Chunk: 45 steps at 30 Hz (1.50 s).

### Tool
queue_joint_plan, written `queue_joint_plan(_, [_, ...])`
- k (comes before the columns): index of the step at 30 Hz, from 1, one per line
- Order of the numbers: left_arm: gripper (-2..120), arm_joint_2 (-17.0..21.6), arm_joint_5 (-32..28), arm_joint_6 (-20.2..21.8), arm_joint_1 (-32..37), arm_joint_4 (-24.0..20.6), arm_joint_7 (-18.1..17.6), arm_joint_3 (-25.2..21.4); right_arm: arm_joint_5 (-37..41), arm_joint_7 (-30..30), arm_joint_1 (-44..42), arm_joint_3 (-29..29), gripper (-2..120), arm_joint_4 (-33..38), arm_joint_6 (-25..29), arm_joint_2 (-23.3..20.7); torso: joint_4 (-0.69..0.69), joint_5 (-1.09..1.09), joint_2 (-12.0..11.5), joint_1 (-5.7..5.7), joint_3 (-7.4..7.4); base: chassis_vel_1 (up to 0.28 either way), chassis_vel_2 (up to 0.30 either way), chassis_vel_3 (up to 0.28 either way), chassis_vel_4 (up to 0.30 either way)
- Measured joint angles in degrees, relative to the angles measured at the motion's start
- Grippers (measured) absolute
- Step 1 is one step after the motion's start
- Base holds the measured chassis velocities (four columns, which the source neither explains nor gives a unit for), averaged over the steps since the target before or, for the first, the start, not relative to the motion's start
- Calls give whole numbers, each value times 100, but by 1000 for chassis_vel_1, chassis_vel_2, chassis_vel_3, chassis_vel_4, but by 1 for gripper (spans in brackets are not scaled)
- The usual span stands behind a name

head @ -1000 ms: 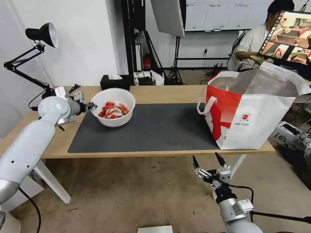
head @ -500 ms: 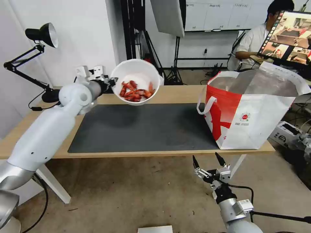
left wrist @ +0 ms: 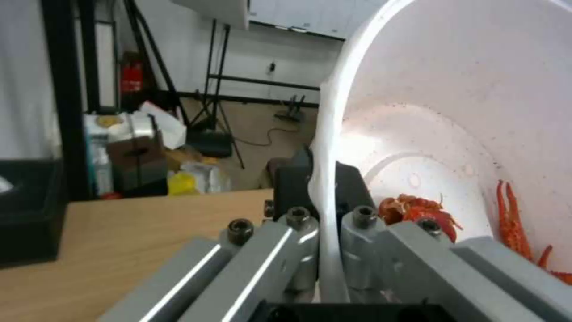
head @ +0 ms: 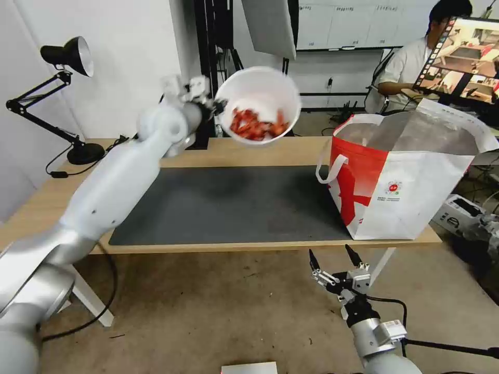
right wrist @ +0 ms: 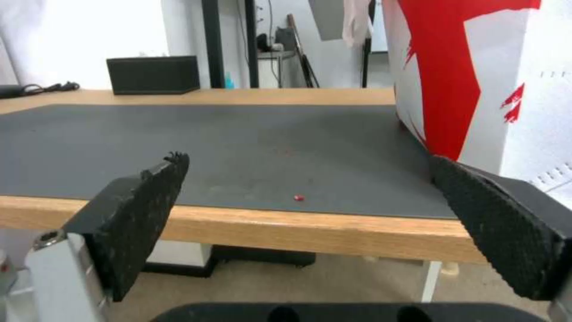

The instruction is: Pick up the trash from the table and place it into the takeout bag.

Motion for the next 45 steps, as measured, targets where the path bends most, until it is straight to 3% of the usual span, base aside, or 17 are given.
queue_joint_plan(9, [0, -950, -159, -5, -567, 326, -118, 229, 0, 0, 0, 0, 100, 0, 0, 0, 1, 0, 0, 0, 0, 0, 0, 0, 0])
queue_joint_plan(12, [0, -1719, 32, -115, -665, 672, -109, 265, 0, 0, 0, 0, 100, 0, 0, 0, 2, 1, 0, 0, -1, 0, 0, 0, 0])
queue_joint_plan(14, [0, -1900, 81, -136, -680, 761, -107, 269, 0, 0, 1, 0, 100, 0, 0, 0, 1, 1, 0, 0, 0, 0, 0, 0, 0])
queue_joint_plan(16, [0, -2494, 286, -189, -745, 1034, -99, 336, 0, 0, 0, 0, 100, 0, 0, 0, -3, 2, 0, 0, -1, 0, 0, 0, 0])
queue_joint_plan(20, [0, -2691, 534, -360, -800, 1147, -92, 705, 0, 0, 0, 0, 100, 0, 0, 0, -2, 2, 1, -1, -1, 0, 0, 0, 0])
queue_joint_plan(28, [0, -2670, 917, -466, -590, 1159, -79, 1274, 0, 0, 0, 0, 100, 0, 0, 0, 1, 0, 0, 0, -1, 0, 0, 0, 0])
queue_joint_plan(45, [0, -2636, 863, -744, -595, 1256, -66, 1297, 0, 0, 0, 0, 100, 0, 0, 0, 1, -1, 0, 0, 0, 0, 0, 0, 0])
